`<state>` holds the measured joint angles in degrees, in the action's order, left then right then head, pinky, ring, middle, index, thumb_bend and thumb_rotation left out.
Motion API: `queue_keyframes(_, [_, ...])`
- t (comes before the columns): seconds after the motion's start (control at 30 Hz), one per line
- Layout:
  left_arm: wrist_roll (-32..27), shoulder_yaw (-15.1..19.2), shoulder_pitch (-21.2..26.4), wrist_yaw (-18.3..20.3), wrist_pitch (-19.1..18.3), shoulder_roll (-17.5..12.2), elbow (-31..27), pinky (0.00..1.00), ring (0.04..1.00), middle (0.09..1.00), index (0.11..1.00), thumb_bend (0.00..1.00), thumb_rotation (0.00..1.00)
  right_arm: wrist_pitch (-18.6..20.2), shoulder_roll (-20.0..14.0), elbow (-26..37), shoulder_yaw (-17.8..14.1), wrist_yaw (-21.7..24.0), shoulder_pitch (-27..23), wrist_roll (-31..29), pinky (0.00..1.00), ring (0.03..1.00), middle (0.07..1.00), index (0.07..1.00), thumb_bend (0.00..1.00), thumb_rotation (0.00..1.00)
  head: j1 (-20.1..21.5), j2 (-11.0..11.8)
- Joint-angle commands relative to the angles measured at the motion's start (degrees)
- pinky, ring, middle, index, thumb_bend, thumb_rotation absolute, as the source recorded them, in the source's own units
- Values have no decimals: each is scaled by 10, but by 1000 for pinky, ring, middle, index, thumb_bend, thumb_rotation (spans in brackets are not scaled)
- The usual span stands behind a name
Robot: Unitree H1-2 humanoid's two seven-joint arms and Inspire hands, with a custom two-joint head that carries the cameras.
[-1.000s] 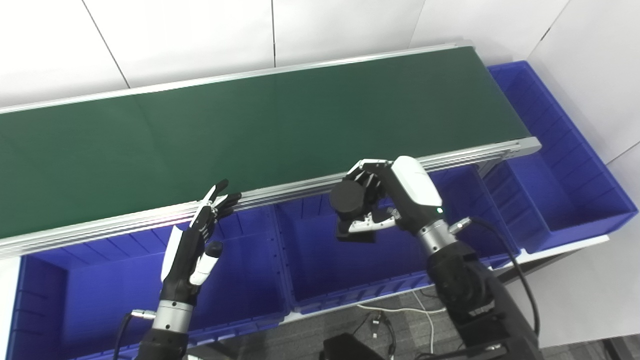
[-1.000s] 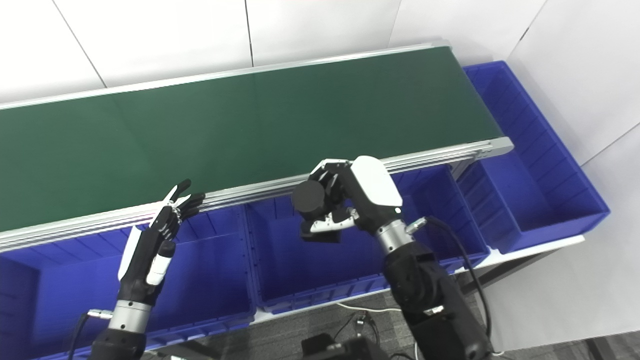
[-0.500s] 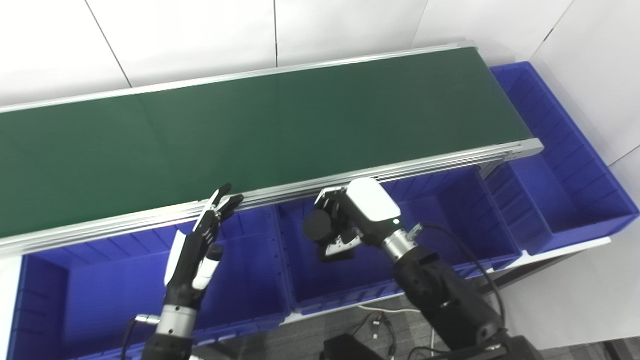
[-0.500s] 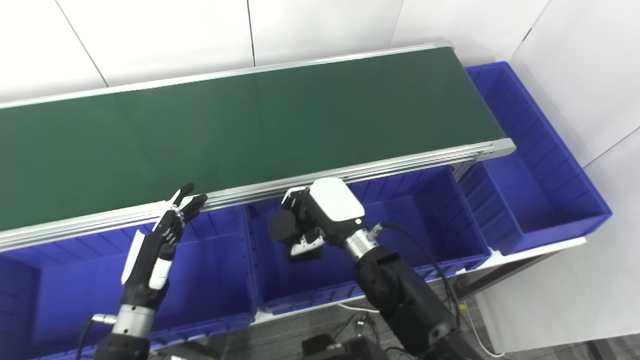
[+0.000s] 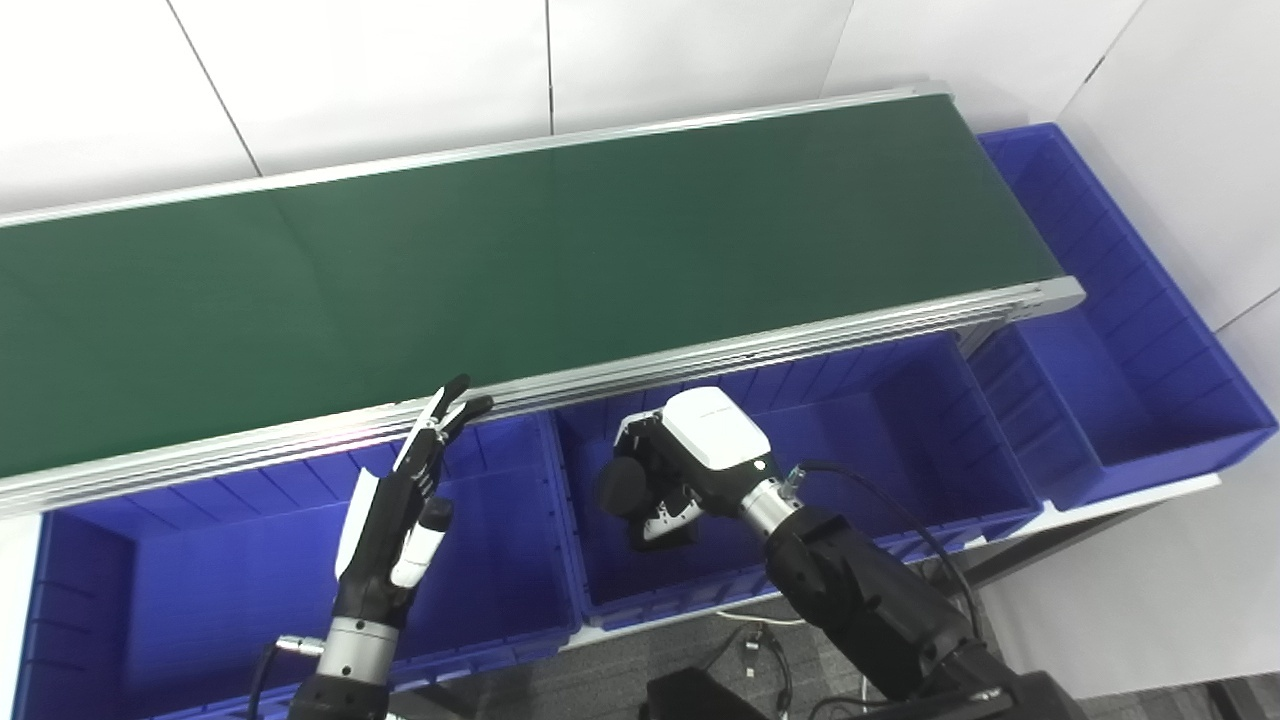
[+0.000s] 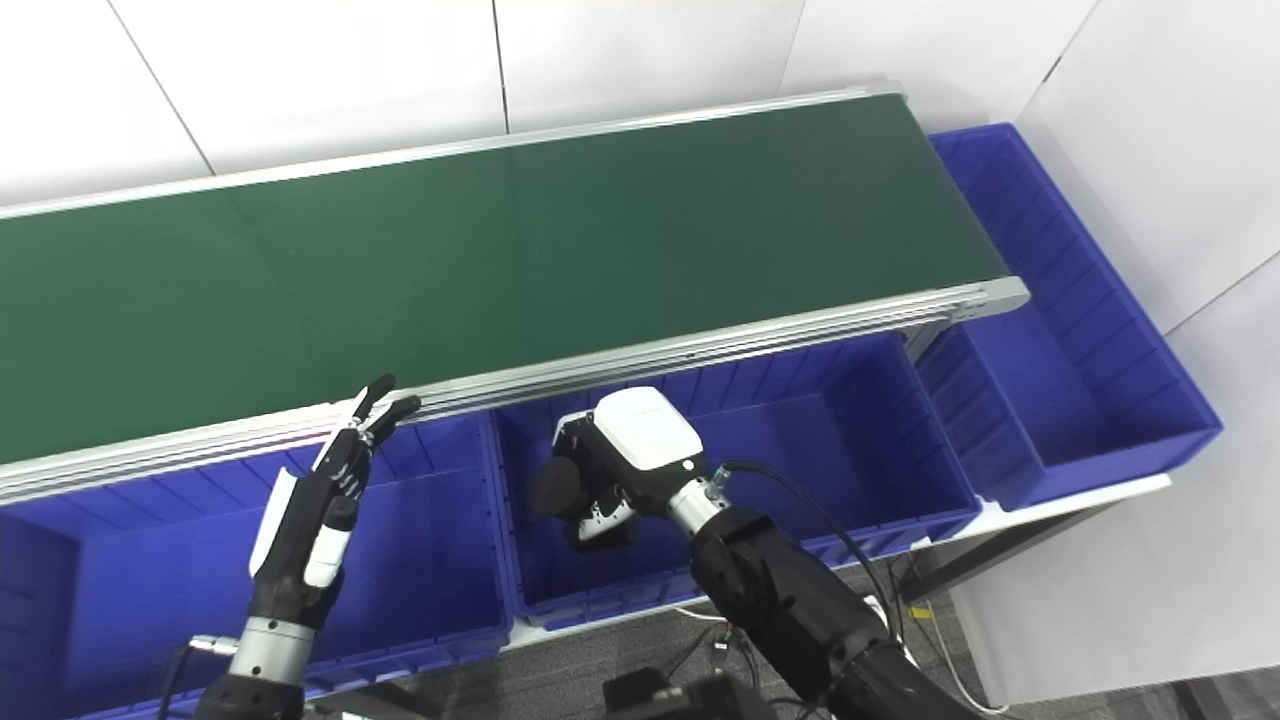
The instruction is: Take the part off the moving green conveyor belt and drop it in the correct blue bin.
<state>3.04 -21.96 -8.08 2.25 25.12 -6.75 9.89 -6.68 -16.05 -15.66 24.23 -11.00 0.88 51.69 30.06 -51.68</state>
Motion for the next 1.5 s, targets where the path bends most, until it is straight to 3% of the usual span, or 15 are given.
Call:
queue_keyframes(0.0, [-1, 2, 3, 8, 18, 8, -18, 952, 915, 866, 936, 736, 1000, 6, -2, 21, -3, -6, -8, 2, 303, 378, 426, 533, 520, 5, -2, 1])
queue_keyframes(0.1, [-4, 4, 2, 12, 18, 9, -19, 958, 919, 865, 934, 755, 1000, 13, -2, 26, -4, 3, -5, -1, 399, 474, 464, 519, 526, 8, -3, 2])
queue_keyframes(0.13, [-5, 5, 2, 13, 18, 9, -19, 952, 915, 862, 934, 746, 1000, 15, -3, 28, -4, 7, -5, -1, 453, 525, 556, 505, 524, 94, -2, 2])
queue_keyframes(0.17, [-6, 6, 3, 14, 18, 10, -18, 955, 915, 861, 934, 748, 1000, 16, -3, 30, -4, 9, -5, -1, 484, 557, 602, 575, 688, 178, -2, 2])
queue_keyframes(0.23, [-7, 7, 3, 16, 18, 11, -18, 959, 914, 860, 933, 747, 1000, 12, -4, 30, -3, 9, -5, -2, 513, 594, 657, 648, 854, 271, -3, 2])
queue_keyframes(0.37, [1, 9, 3, 14, 18, 10, -18, 948, 909, 859, 931, 737, 1000, 6, -5, 33, -3, 6, -5, -4, 516, 617, 698, 702, 926, 365, -2, 3])
queue_keyframes(0.8, [2, 9, 4, 13, 18, 14, -7, 956, 905, 855, 929, 731, 1000, -2, -10, 44, -4, 13, -2, -18, 498, 602, 688, 696, 942, 387, -11, 10])
queue_keyframes(0.97, [5, 5, 4, 9, 18, 18, -1, 971, 901, 856, 932, 729, 1000, -37, -17, 128, -26, -5, 25, -65, 444, 546, 618, 637, 912, 374, -34, 14])
queue_keyframes(1.07, [13, -3, 4, 4, 18, 19, 2, 994, 907, 861, 937, 726, 1000, -62, -14, 186, -50, -17, 48, -106, 429, 538, 603, 622, 904, 411, -74, 20])
queue_keyframes(1.3, [43, -25, 5, -29, 18, 18, -2, 1000, 880, 852, 942, 711, 1000, -113, 11, 286, -84, -2, 93, -236, 450, 547, 619, 635, 867, 662, -112, 29])
queue_keyframes(1.47, [59, -44, 11, -57, 18, 15, 8, 1000, 864, 842, 942, 717, 1000, -161, 34, 276, -88, -1, 101, -272, 537, 625, 676, 677, 853, 859, -151, 55])
